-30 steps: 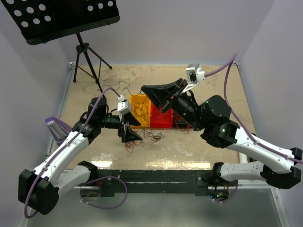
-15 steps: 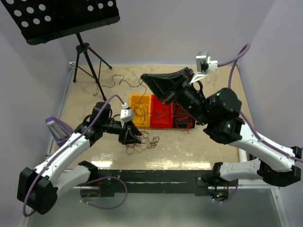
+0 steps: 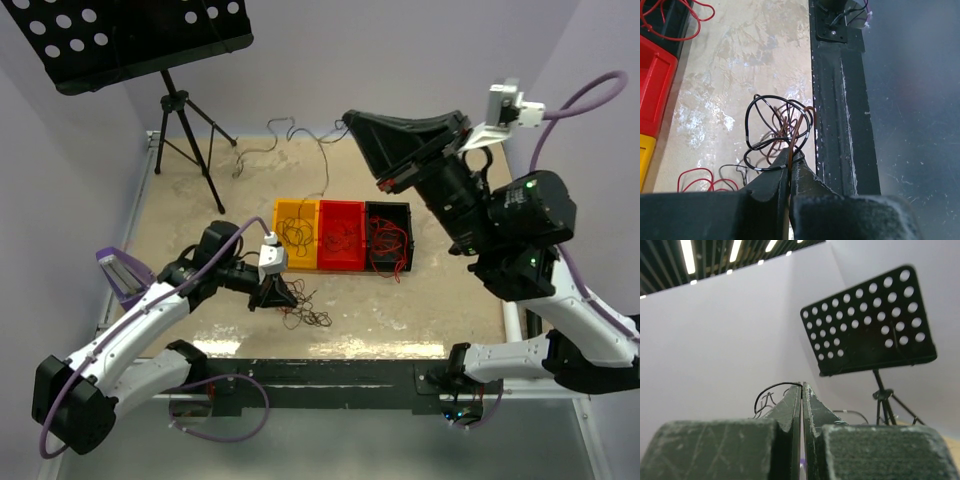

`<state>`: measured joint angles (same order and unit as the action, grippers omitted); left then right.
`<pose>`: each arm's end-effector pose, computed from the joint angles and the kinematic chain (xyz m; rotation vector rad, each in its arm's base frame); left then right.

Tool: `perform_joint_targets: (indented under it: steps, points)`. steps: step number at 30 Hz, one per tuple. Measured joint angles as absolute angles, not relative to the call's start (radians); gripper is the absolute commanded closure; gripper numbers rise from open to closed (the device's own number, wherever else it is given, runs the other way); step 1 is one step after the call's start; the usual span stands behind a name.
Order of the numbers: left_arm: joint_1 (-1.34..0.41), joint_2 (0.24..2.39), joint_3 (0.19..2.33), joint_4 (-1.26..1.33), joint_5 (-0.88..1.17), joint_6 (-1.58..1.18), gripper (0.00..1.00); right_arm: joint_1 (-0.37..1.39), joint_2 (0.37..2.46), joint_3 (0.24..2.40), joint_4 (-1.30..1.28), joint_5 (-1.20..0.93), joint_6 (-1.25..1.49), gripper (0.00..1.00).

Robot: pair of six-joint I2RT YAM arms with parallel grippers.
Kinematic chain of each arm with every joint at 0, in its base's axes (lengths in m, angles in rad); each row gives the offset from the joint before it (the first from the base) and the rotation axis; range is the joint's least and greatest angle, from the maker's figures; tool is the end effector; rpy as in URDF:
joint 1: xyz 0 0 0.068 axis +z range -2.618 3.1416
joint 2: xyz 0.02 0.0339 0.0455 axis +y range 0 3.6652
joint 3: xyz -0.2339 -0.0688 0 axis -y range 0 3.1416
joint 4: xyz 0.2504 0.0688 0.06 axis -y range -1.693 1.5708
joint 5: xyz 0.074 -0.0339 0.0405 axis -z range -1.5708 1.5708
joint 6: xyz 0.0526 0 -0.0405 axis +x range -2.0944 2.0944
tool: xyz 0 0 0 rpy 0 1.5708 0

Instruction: Untangle the cables

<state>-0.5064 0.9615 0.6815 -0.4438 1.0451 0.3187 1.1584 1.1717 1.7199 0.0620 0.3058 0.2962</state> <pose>0.1691 -0.1458 0.2273 1.3317 1.6928 -1.2835 0.1000 0.1891 0.5819 -0.1516 1.0493 1.1803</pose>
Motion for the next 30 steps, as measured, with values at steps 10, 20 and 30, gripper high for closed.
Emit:
perform_joint_targets:
  steps: [10, 20, 30]
  points:
    - [-0.572, 0.961, 0.744, -0.569, 0.948, 0.412, 0.95, 1.158, 1.162, 1.911, 0.027, 0.464, 0.173, 1.0]
    - [-0.573, 0.961, 0.977, -0.694, 0.958, 0.406, 0.83, 1.142, 1.151, 1.597, 0.046, 0.622, 0.184, 1.0]
    - [-0.573, 0.961, 1.106, -0.878, 0.969, 0.469, 0.88, 1.024, 1.298, 1.269, 0.068, 0.617, 0.274, 1.0]
